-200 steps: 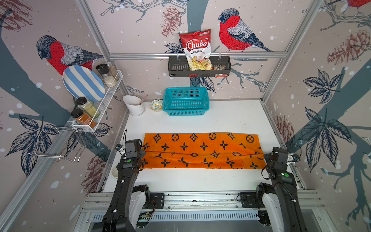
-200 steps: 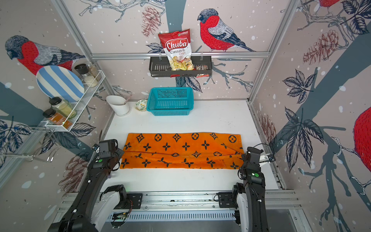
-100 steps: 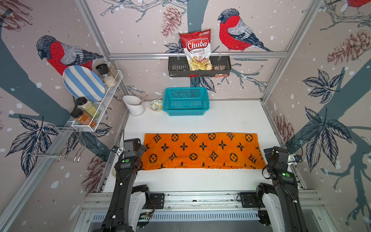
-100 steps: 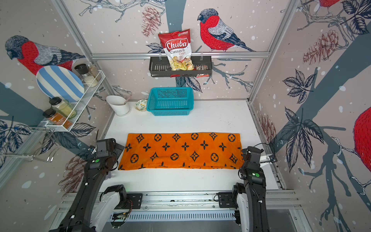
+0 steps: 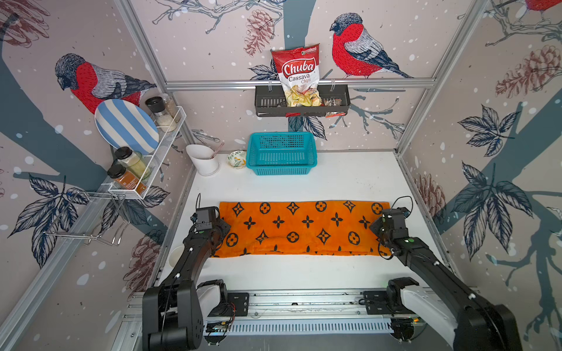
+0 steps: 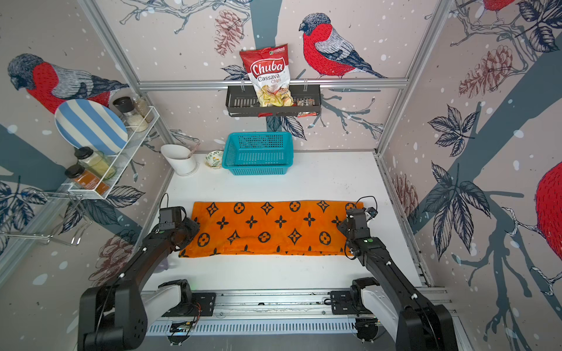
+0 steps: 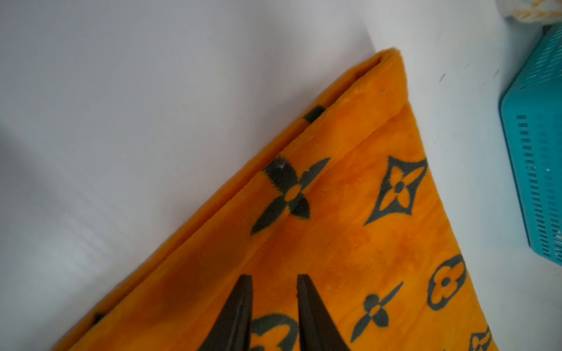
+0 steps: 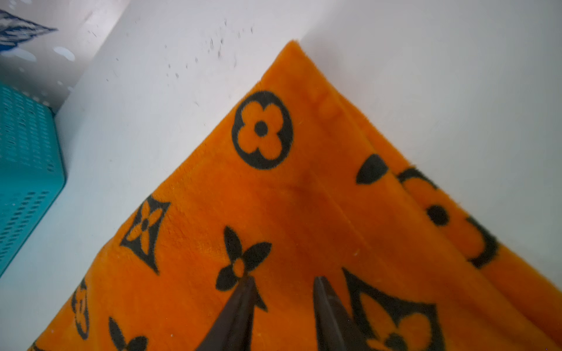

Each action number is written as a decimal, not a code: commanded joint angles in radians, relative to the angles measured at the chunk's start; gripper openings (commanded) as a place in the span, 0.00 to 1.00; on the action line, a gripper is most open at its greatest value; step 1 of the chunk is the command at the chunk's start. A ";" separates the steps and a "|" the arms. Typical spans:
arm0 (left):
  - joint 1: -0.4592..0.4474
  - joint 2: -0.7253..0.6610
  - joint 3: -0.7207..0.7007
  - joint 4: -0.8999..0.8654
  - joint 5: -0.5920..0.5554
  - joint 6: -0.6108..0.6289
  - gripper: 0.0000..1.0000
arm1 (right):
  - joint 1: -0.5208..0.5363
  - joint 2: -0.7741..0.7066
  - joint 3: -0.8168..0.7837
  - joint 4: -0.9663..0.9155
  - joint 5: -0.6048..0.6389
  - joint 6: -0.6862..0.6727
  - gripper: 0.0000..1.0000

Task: Roll up the pillowcase
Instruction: Adjust the pillowcase at the center of the board.

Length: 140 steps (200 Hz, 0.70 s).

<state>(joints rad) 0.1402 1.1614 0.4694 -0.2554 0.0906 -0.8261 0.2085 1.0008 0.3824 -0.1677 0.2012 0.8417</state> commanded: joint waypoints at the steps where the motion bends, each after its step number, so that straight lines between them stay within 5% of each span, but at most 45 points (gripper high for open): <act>1: -0.016 0.084 -0.007 0.075 0.055 0.015 0.25 | -0.010 0.118 0.007 0.111 0.000 0.020 0.19; 51: -0.107 0.171 -0.024 0.087 0.050 -0.041 0.17 | -0.233 0.494 0.158 0.241 -0.139 -0.070 0.15; 107: -0.286 0.058 -0.092 0.074 0.078 -0.208 0.18 | -0.312 0.979 0.668 0.161 -0.184 -0.155 0.11; 122: -0.350 0.019 -0.087 0.046 0.066 -0.248 0.23 | -0.312 1.074 0.827 0.107 -0.194 -0.169 0.12; 140: -0.381 -0.031 -0.044 -0.037 0.022 -0.233 0.44 | -0.284 1.114 0.974 0.030 -0.171 -0.188 0.15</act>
<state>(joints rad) -0.2062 1.1725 0.3912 -0.1085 0.1566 -1.0187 -0.1001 2.0594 1.2266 0.0841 0.0166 0.7025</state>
